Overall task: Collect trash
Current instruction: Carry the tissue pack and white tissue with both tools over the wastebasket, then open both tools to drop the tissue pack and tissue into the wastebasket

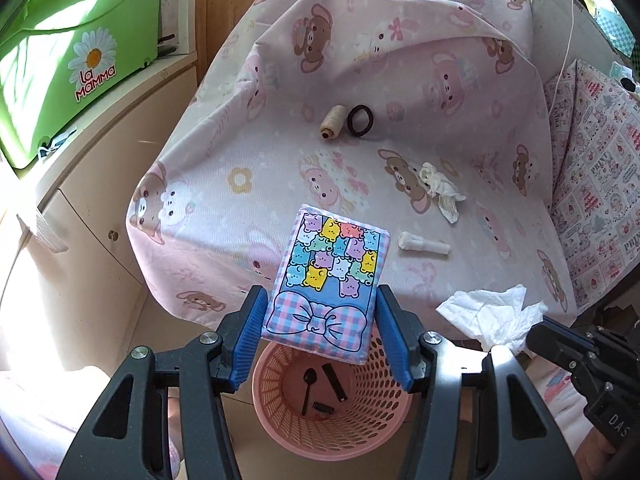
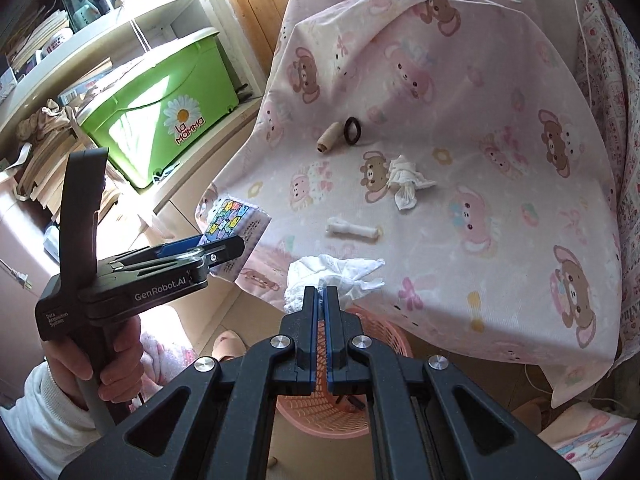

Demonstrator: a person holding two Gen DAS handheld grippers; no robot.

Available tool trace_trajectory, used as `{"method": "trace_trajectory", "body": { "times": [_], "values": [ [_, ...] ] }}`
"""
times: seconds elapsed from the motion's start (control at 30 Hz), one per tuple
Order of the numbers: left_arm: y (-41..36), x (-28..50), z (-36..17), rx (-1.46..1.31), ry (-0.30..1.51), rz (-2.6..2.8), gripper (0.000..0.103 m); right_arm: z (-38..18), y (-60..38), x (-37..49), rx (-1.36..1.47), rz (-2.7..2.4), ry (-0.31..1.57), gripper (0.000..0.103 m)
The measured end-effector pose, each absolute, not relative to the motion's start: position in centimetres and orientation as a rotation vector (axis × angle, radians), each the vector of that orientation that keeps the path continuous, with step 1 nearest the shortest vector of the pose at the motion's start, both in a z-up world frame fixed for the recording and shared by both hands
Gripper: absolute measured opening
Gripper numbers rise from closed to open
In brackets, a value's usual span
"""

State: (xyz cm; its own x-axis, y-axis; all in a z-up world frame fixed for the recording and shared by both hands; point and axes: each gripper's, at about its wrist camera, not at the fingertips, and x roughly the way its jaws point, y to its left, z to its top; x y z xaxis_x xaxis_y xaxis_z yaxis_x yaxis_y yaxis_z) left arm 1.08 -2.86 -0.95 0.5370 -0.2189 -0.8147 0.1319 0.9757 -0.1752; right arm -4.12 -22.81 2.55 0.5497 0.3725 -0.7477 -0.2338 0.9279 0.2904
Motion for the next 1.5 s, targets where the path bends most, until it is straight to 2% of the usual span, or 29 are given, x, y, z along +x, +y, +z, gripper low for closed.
{"method": "trace_trajectory", "body": {
  "times": [0.4, 0.6, 0.87, 1.23, 1.5],
  "values": [
    [-2.5, 1.4, -5.8, -0.169, 1.209, -0.235, 0.053, -0.5, -21.0, -3.6, 0.109, 0.363, 0.998, 0.003],
    [-2.1, 1.3, -7.0, -0.201, 1.261, -0.247, 0.053, -2.2, -19.5, -3.6, 0.066, 0.391, 1.049, 0.003],
    [-2.1, 2.6, -13.7, -0.236, 1.468, -0.175, 0.052, -7.0, -17.4, -2.9, -0.026, 0.319, 1.176, 0.003],
    [-1.7, 2.9, -21.3, -0.228, 1.654, -0.071, 0.053, -13.7, -15.9, -2.0, -0.138, 0.248, 1.302, 0.003],
    [-2.1, 2.6, -23.4, -0.158, 1.691, -0.044, 0.053, -16.5, -14.6, -2.3, -0.233, 0.235, 1.352, 0.003]
  ]
}}
